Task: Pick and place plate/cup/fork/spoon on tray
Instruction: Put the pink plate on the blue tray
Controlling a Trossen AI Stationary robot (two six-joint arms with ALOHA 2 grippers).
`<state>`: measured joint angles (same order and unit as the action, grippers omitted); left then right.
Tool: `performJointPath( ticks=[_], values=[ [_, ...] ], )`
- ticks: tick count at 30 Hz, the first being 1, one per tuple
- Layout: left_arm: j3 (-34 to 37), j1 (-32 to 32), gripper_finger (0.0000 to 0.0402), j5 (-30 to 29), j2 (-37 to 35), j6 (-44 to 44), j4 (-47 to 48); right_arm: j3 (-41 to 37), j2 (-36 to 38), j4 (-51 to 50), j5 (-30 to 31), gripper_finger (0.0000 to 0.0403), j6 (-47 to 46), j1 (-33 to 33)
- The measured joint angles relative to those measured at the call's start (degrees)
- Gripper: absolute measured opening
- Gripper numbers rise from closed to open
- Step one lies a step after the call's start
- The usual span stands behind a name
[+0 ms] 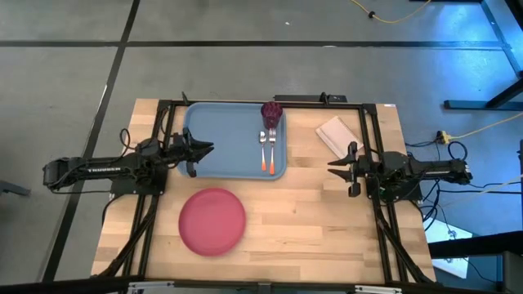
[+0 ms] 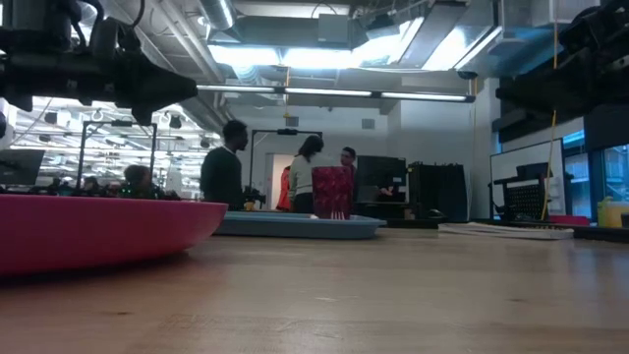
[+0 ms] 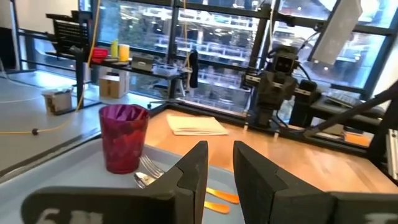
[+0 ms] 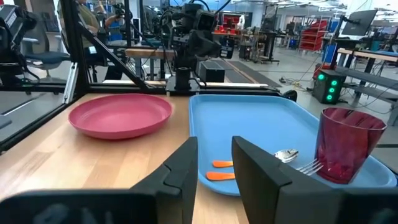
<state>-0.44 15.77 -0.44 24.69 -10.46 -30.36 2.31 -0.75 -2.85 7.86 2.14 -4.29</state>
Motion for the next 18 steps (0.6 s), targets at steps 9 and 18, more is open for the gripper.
performJointPath(
  ticks=[9, 18],
  values=[
    [0.0, 0.1, 0.0069, -0.1, 0.0, 0.0, -0.3, 0.0, 0.0, 0.5, 0.0, 0.0104, -0.3, 0.0],
    [0.0, 0.1, 0.0069, -0.1, 0.0, -1.3, -0.8, 0.0, 0.0, 0.5, 0.0, 0.0104, -0.5, 0.0]
  ],
)
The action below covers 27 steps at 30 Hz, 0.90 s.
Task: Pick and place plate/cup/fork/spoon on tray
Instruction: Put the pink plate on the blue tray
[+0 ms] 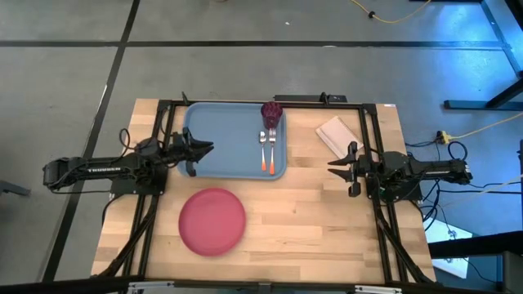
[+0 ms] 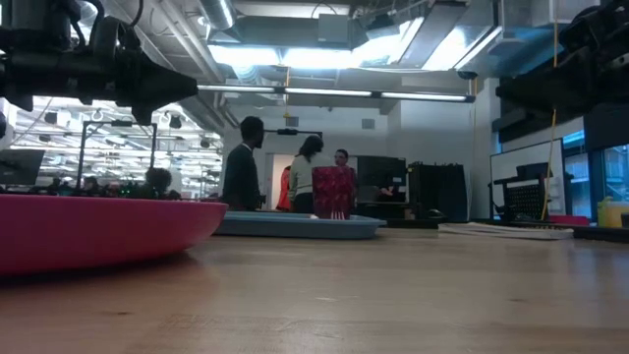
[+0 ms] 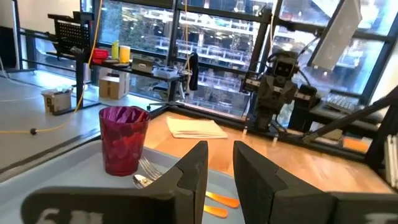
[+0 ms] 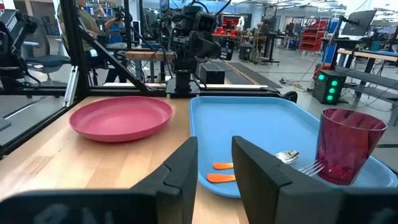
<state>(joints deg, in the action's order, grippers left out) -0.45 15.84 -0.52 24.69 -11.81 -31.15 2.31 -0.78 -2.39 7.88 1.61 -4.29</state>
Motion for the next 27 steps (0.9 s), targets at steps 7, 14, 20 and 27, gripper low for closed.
performJointPath(
  ticks=[7, 14, 20, 27],
  values=[
    [-6.7, -0.7, 0.0069, 7.4, 0.2, -6.2, 8.5, 0.0, 0.0, 0.2, 0.0, 0.0104, -2.8, 0.0],
    [-24.8, -8.9, 0.0069, 8.4, 8.0, -6.1, 42.9, 0.0, 0.0, 0.5, 0.0, 0.0104, -2.6, 0.0],
    [-35.8, -18.1, 0.0069, 5.2, 16.1, -13.3, 67.7, 0.0, 0.0, 0.5, 0.0, 0.0104, -2.9, 0.0],
    [-38.2, -26.4, 0.0069, 0.8, 22.7, -22.0, 73.8, 0.0, 0.0, 0.4, 0.0, 0.0104, -3.0, 0.0]
  ],
)
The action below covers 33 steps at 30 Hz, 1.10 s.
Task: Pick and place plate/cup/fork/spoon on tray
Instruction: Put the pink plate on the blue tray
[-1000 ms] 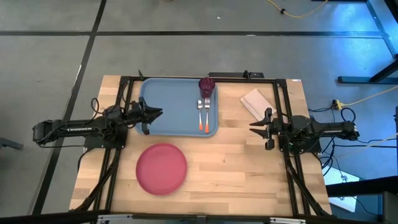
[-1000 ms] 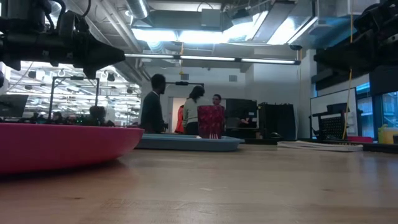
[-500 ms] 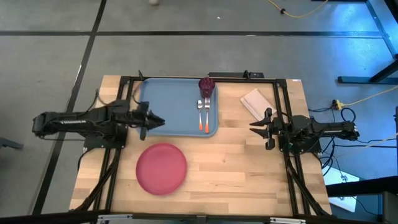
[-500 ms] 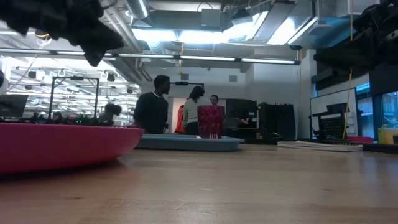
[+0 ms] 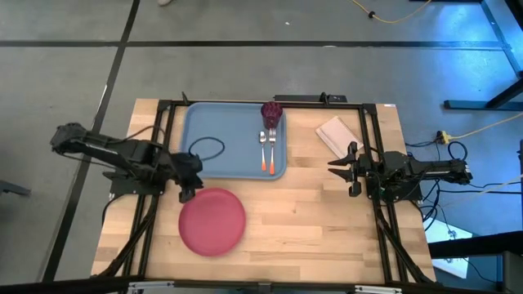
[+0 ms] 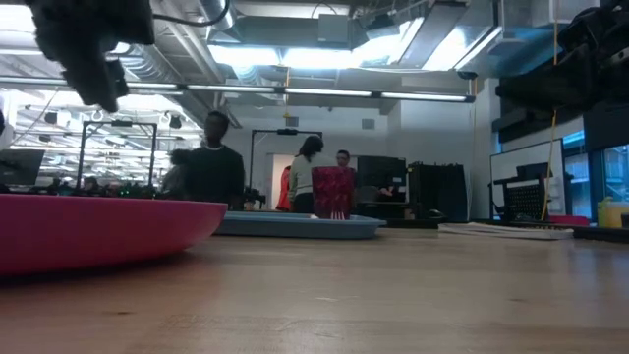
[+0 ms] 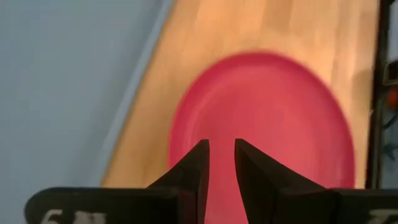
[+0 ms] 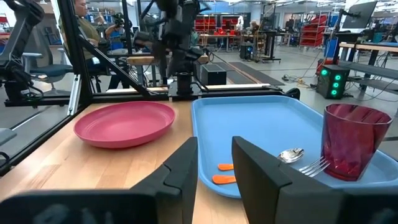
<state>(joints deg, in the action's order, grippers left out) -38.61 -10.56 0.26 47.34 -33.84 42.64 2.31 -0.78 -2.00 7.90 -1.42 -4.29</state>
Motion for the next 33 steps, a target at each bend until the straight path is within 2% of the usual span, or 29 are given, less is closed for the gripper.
performJointPath(
  ticks=[7, 23, 33],
  values=[
    [0.0, -4.3, 0.0069, -5.5, 7.3, -0.4, 6.0, 0.0, 0.0, 0.0, 0.0, 0.0104, 0.0, 0.0],
    [0.0, -5.6, 0.0069, -5.5, 21.2, -0.5, 4.2, 0.0, 0.0, -0.3, 0.0, 0.0104, 0.0, 0.0],
    [0.0, -5.6, 0.0069, -5.3, 24.8, -0.1, 3.4, 0.0, 0.0, -0.3, 0.0, 0.0104, 0.2, 0.0]
  ],
)
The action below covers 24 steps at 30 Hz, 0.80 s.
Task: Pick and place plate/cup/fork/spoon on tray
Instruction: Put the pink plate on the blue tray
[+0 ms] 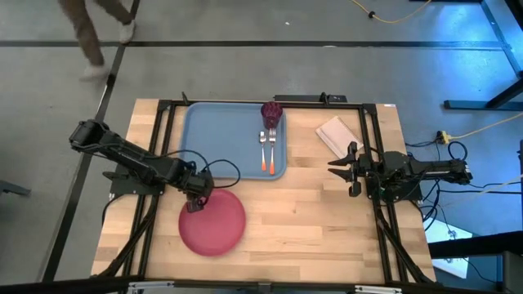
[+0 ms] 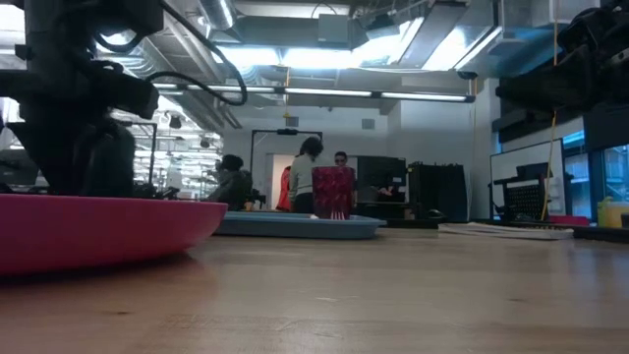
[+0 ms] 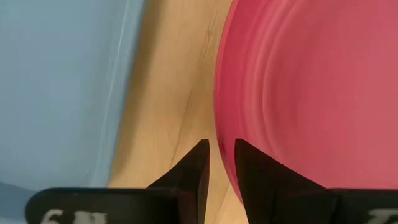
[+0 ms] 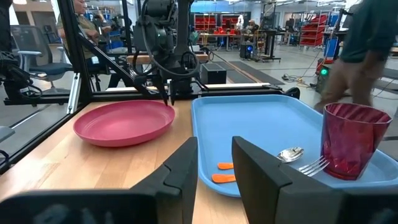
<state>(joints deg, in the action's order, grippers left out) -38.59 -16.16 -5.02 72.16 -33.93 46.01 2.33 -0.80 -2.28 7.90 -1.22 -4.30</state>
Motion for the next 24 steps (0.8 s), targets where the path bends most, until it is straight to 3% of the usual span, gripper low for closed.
performJointPath(
  ticks=[13, 24],
  values=[
    [0.0, 0.0, 0.0069, -0.2, 0.0, 0.3, -0.7, 0.0, 0.0, 0.0, 0.0, 0.0104, 0.3, 0.0],
    [0.0, 5.3, 0.0069, -0.5, 0.0, 15.9, -0.7, 0.0, 0.0, -0.4, 0.1, 0.0104, -7.6, 0.0]
  ],
)
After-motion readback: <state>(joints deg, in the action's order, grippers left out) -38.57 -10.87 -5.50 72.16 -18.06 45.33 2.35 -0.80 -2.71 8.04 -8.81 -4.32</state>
